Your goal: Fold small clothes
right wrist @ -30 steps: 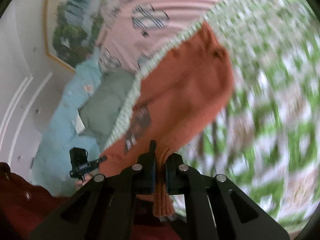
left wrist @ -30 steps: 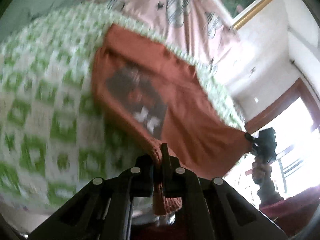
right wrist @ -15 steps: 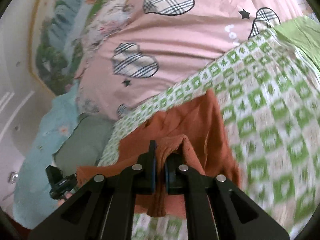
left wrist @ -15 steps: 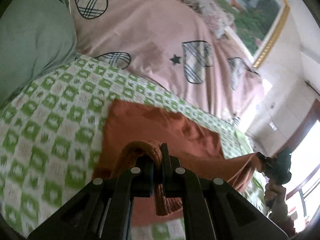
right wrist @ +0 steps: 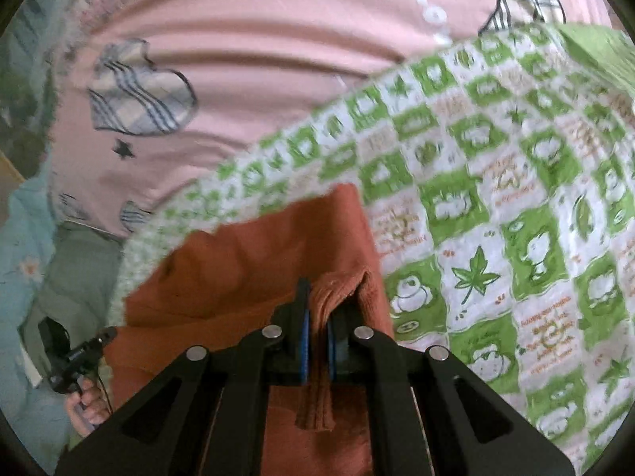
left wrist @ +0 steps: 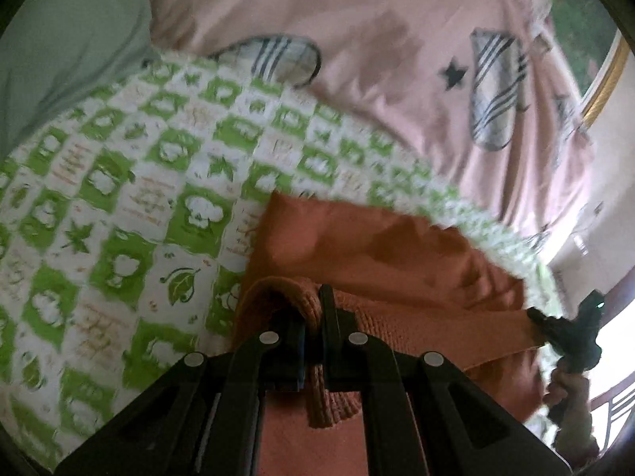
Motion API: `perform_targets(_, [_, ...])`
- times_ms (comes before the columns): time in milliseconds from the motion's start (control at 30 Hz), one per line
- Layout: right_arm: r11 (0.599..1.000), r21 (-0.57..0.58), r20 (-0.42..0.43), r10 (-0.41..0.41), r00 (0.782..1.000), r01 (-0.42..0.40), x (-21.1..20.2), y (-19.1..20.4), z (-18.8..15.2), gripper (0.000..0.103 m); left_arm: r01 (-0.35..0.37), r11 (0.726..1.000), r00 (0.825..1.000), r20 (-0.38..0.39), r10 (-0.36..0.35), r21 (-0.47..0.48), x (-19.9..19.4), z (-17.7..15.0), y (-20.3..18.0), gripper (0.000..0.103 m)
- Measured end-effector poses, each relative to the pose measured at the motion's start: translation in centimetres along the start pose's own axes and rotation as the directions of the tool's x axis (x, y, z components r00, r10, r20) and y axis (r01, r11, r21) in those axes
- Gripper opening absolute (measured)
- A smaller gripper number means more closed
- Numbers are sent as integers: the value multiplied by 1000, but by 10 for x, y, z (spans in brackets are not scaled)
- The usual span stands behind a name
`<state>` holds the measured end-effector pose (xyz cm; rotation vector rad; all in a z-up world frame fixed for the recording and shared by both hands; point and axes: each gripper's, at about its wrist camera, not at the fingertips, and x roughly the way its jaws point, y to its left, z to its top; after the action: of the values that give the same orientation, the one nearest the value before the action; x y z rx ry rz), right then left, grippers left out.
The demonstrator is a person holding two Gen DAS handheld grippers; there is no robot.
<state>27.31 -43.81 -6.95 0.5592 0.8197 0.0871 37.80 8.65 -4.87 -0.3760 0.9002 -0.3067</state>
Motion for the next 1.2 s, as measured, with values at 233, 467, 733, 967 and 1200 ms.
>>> perform_targets(233, [1000, 12, 116, -15, 993, 14, -52, 0, -13, 26, 19, 1000, 1000, -25, -19, 6, -20, -28, -5, 21])
perform_targets(467, [932, -348, -127, 64, 990, -105, -28, 80, -79, 27, 156, 978, 976, -172, -131, 141, -21, -96, -70, 22])
perform_targets(733, [878, -477, -115, -120, 986, 51, 18, 77, -57, 20, 74, 962, 980, -196, -22, 262, 24, -68, -78, 8])
perform_targets(967, [973, -186, 113, -120, 986, 140, 2, 31, 24, 21, -100, 984, 994, -36, 107, 147, 36, 16, -35, 12])
perform_targets(1200, [993, -66, 170, -82, 982, 94, -28, 24, 17, 26, -141, 988, 988, 53, 144, -58, -6, 22, 8, 41])
